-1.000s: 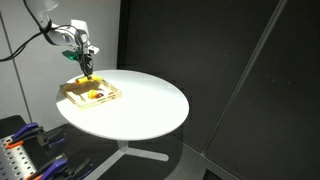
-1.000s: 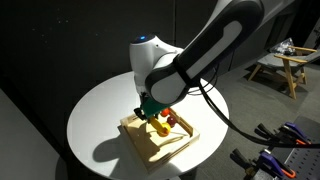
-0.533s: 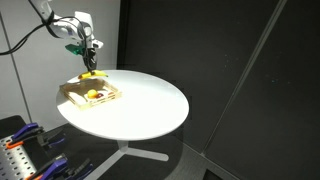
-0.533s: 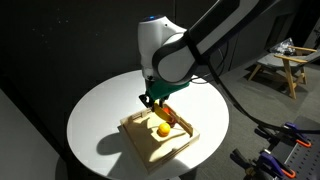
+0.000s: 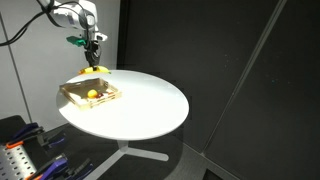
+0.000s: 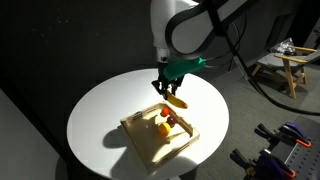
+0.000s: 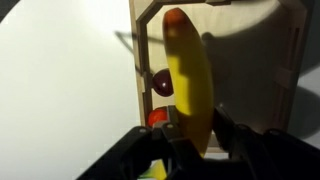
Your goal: Remove the banana from the box
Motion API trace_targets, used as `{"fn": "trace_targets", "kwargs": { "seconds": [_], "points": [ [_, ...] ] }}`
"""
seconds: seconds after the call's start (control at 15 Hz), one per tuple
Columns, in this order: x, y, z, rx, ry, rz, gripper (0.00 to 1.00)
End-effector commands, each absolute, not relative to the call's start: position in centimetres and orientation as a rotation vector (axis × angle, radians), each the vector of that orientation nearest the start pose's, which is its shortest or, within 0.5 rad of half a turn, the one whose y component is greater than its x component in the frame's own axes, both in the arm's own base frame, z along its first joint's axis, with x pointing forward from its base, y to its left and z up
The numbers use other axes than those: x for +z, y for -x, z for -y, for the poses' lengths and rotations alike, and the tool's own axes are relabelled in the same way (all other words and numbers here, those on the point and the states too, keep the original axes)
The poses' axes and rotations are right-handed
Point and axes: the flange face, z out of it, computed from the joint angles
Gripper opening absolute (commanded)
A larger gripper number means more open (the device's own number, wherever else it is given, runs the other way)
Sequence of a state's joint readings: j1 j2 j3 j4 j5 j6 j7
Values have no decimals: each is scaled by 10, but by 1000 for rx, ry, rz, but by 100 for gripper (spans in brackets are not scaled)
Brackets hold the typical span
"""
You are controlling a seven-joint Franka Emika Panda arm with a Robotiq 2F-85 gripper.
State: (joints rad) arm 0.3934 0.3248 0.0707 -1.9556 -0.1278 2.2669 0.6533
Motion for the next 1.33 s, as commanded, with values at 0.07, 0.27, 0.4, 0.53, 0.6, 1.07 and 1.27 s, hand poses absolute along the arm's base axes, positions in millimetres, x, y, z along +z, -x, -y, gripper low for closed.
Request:
{"fn": "trace_targets", "kwargs": {
  "seconds": [0.07,0.27,0.4,0.53,0.6,1.07,1.27],
  "points": [
    [347,-531,-231,-8,3198,-155,15],
    [360,-523,-210,-3,3194,-153,15],
    [367,-519,-196,-5,3184,-151,15],
    [371,-515,-183,-10,3177,-150,15],
    [374,-513,-176,-14,3173,-151,15],
    [376,-506,-128,-34,3173,-196,15],
    [368,-508,-108,-43,3176,-239,15]
  ]
}}
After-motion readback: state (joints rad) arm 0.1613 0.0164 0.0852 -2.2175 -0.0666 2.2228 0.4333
